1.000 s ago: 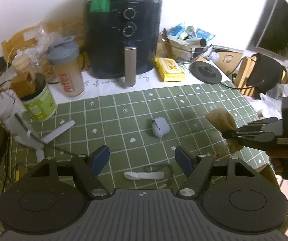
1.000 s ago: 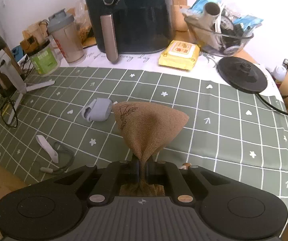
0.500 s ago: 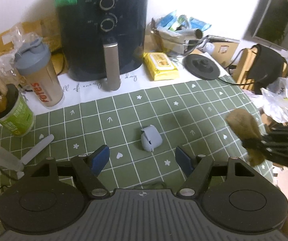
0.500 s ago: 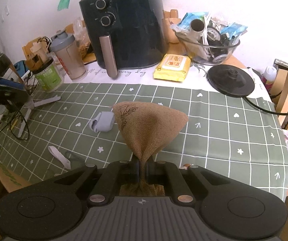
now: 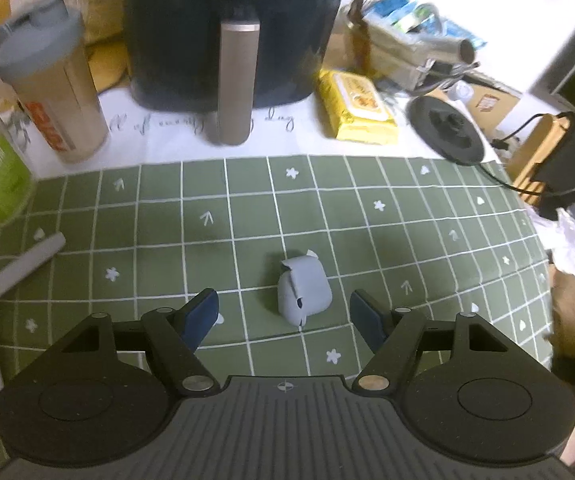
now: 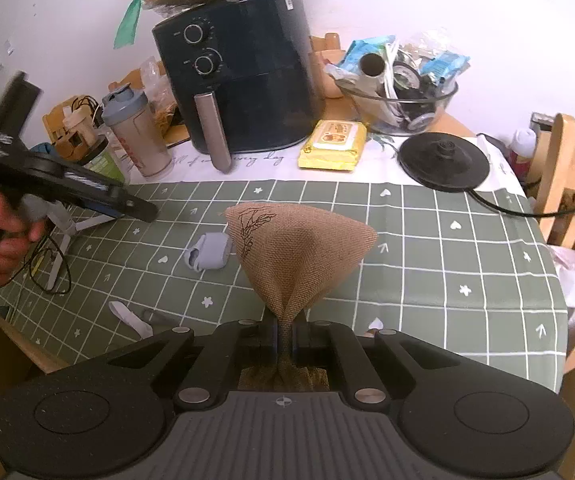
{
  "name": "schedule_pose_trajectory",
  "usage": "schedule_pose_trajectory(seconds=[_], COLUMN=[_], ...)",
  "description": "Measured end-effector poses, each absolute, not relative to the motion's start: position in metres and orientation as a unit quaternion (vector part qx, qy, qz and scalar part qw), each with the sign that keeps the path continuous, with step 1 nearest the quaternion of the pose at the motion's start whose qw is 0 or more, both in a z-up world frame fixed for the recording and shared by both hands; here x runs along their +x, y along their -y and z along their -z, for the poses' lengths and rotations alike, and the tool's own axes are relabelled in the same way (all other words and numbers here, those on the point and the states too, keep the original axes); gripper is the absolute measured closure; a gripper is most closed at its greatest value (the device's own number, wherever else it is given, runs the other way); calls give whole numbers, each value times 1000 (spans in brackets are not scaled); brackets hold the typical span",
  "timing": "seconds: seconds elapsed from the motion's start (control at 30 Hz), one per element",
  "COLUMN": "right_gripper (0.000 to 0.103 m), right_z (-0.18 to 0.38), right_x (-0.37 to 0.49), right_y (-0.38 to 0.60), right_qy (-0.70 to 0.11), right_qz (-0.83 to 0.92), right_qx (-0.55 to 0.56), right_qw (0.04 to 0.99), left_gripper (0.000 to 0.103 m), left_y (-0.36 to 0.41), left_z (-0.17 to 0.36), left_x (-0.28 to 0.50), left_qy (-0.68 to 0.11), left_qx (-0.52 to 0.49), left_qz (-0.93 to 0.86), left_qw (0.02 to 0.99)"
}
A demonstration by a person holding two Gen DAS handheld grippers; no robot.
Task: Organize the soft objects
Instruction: 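Grasp the small grey earbud case with the left gripper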
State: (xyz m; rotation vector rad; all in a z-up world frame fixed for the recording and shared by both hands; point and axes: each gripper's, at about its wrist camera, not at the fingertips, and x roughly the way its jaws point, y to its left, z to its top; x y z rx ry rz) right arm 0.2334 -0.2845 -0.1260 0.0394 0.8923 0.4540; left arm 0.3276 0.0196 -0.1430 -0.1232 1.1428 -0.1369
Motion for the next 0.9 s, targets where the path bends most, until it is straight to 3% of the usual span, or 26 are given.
schedule_pose_trajectory(seconds=[0.7, 0.8, 0.9], right_gripper=[95, 94, 94], right_z=[130, 130, 130], right_x=[205, 203, 203], right_y=[317, 318, 318], right_qy=[-434, -435, -435], right_qz=[-175, -173, -173], right_qx=[72, 74, 74], right_qw=[881, 881, 880], left_gripper=[32, 57, 61], left_y=[10, 15, 15], left_z=[222, 221, 220], left_x=[377, 379, 382], left_qy=[-611, -607, -614], left_qx=[-90, -70, -68], left_qz=[25, 22, 32], left_qw=[786, 791, 785])
